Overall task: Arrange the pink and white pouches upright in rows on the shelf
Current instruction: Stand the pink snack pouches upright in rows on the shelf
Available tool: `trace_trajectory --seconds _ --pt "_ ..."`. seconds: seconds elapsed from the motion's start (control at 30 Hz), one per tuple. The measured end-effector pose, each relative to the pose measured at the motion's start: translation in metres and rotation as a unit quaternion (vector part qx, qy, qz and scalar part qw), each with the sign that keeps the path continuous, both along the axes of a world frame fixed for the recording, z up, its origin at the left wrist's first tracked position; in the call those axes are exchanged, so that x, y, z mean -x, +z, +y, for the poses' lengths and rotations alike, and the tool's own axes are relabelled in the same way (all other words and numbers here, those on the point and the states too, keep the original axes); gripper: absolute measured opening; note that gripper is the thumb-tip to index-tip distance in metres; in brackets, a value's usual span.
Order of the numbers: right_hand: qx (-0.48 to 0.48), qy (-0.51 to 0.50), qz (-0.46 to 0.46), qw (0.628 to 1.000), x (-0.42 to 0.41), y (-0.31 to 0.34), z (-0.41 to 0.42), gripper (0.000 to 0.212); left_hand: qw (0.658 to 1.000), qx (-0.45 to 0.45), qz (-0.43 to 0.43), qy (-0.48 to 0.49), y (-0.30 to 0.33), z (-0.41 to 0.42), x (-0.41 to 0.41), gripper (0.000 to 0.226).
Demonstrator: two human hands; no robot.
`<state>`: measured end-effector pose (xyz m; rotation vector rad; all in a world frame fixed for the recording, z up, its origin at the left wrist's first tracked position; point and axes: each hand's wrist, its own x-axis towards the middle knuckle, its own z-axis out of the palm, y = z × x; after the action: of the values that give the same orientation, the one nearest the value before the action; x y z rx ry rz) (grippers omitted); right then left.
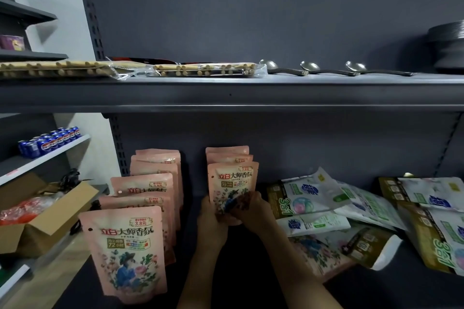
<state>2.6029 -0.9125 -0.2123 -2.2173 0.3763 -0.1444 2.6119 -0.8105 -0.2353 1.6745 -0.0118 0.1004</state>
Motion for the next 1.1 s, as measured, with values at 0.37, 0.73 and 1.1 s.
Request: trace_trajectory --seconds 0.37,0.73,1.1 --pt "0.027 -0.002 -0.033 0.999 0.013 0.015 -0.013 0.059 0.969 -0.101 -0.15 0.166 0.021 0.003 0.01 0.058" --pt "0.119 -0.098 -0.149 0.977 0.079 0.045 -0.06 0.024 0.967 -0.211 -0.142 -0.005 0.009 -0.054 0.035 0.02" --pt "0.036 -0.078 -0.099 0.991 0.126 0.024 -0.09 0.029 0.969 -0.21 0.09 -0.089 -0.007 -0.098 0.094 0.066"
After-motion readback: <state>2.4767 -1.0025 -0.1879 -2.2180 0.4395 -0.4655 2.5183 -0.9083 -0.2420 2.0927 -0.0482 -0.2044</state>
